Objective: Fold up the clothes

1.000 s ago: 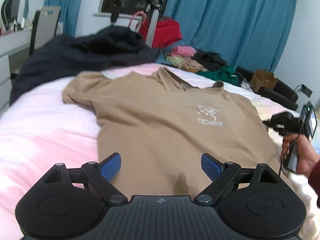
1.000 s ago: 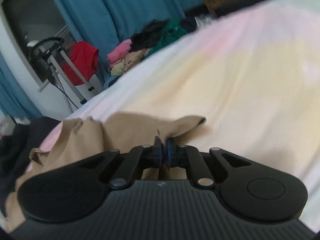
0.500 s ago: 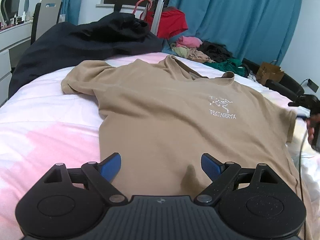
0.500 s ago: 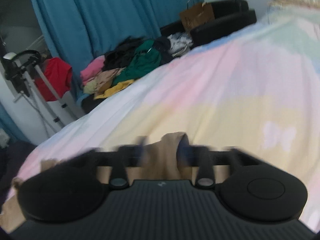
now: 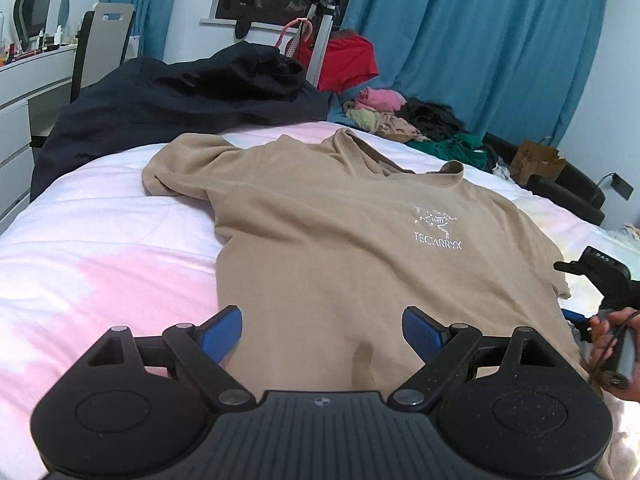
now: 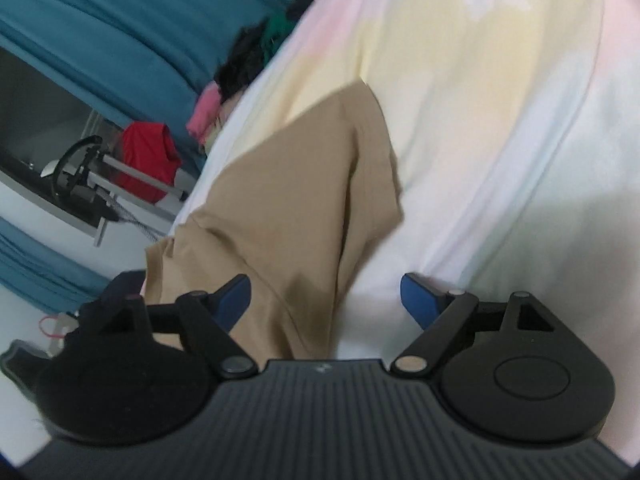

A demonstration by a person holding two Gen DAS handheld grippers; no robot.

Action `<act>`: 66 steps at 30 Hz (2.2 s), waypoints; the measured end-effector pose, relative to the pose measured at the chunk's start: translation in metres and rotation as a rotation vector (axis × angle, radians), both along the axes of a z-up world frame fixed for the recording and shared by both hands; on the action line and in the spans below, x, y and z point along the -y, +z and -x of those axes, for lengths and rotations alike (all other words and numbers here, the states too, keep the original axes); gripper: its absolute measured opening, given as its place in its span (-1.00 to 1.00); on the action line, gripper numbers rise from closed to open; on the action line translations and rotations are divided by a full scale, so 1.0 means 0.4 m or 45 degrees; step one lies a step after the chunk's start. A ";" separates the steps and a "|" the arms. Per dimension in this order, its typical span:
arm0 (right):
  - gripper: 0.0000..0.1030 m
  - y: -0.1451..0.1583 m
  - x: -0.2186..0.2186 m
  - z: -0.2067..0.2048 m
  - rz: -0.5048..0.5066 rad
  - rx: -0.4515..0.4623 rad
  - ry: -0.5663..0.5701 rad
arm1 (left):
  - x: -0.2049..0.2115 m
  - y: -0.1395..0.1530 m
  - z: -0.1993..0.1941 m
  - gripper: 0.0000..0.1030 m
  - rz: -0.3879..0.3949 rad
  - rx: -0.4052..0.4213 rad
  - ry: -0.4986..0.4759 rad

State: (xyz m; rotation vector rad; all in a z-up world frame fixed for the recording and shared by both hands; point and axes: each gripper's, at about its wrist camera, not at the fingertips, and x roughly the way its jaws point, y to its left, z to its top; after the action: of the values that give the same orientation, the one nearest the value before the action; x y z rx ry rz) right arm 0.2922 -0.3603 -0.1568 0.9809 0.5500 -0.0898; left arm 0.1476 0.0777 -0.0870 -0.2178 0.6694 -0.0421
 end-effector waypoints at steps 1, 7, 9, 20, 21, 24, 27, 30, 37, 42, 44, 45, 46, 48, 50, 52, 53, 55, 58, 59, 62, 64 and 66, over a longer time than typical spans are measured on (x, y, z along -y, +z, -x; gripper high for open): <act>0.65 -0.006 -0.003 -0.002 -0.002 0.034 -0.020 | -0.002 -0.002 -0.003 0.72 0.004 -0.002 0.003; 0.64 -0.042 -0.019 -0.039 0.046 0.212 -0.094 | -0.005 -0.022 -0.030 0.72 0.029 -0.031 0.002; 0.65 -0.050 -0.024 -0.053 0.061 0.252 -0.111 | -0.006 -0.029 -0.040 0.72 0.033 -0.039 -0.005; -0.39 -0.030 -0.041 -0.090 0.241 0.324 -0.159 | -0.004 -0.042 -0.061 0.72 0.070 -0.060 -0.015; -0.39 -0.031 -0.038 -0.100 0.240 0.309 -0.156 | -0.004 -0.040 -0.061 0.72 0.066 -0.056 -0.015; -0.36 -0.035 -0.022 -0.136 0.218 0.229 -0.171 | -0.005 -0.037 -0.060 0.72 0.052 -0.045 -0.008; -0.38 -0.035 -0.017 -0.168 0.239 0.150 -0.216 | -0.009 -0.038 -0.065 0.72 0.044 -0.045 0.005; -0.87 0.013 -0.041 -0.174 0.389 0.130 -0.189 | -0.014 -0.036 -0.072 0.72 0.048 -0.044 0.016; -0.87 0.213 -0.079 -0.140 0.610 0.232 -0.170 | -0.029 -0.008 -0.066 0.72 0.033 -0.015 0.033; -0.87 0.344 -0.194 -0.132 0.735 0.281 -0.063 | -0.048 0.019 -0.041 0.72 0.003 0.002 0.047; -0.87 0.380 -0.267 -0.133 0.790 0.301 -0.001 | -0.064 0.030 -0.031 0.72 0.007 0.011 0.060; -0.87 0.394 -0.310 -0.135 0.821 0.307 0.038 | -0.075 0.036 -0.025 0.72 0.018 0.017 0.069; -0.87 0.403 -0.359 -0.140 0.855 0.311 0.088 | -0.088 0.041 -0.021 0.72 0.032 0.027 0.079; -0.87 0.407 -0.459 -0.159 0.943 0.296 0.190 | -0.115 0.048 -0.014 0.73 0.049 0.051 0.108; -0.87 0.391 -0.554 -0.171 1.029 0.273 0.285 | -0.142 0.050 -0.013 0.74 0.063 0.049 0.147; -0.86 0.358 -0.643 -0.185 1.084 0.255 0.382 | -0.166 0.052 -0.015 0.74 0.103 0.042 0.176; -0.86 0.339 -0.682 -0.194 1.102 0.247 0.430 | -0.177 0.053 -0.015 0.74 0.125 0.041 0.188; -0.86 0.307 -0.748 -0.218 1.135 0.238 0.505 | -0.192 0.054 -0.014 0.74 0.148 0.048 0.202; -0.83 0.256 -0.811 -0.256 1.188 0.196 0.570 | -0.197 0.045 -0.018 0.74 0.116 0.056 0.217; -0.81 0.246 -0.822 -0.267 1.191 0.176 0.566 | -0.198 0.040 -0.021 0.74 0.105 0.052 0.220; -0.38 0.227 -0.810 -0.290 1.081 0.133 0.599 | -0.200 0.027 -0.031 0.74 0.116 0.038 0.217; 0.56 0.220 -0.800 -0.298 1.007 0.121 0.624 | -0.194 0.022 -0.037 0.74 0.113 0.036 0.202; 0.79 0.233 -0.795 -0.270 0.990 0.158 0.626 | -0.182 0.019 -0.041 0.74 0.088 0.038 0.184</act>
State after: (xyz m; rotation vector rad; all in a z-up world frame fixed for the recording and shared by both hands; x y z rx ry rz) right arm 0.4003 -0.0424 -0.0634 0.0805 0.5616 0.1874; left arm 0.1641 0.1505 -0.0792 -0.3313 0.6212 0.0699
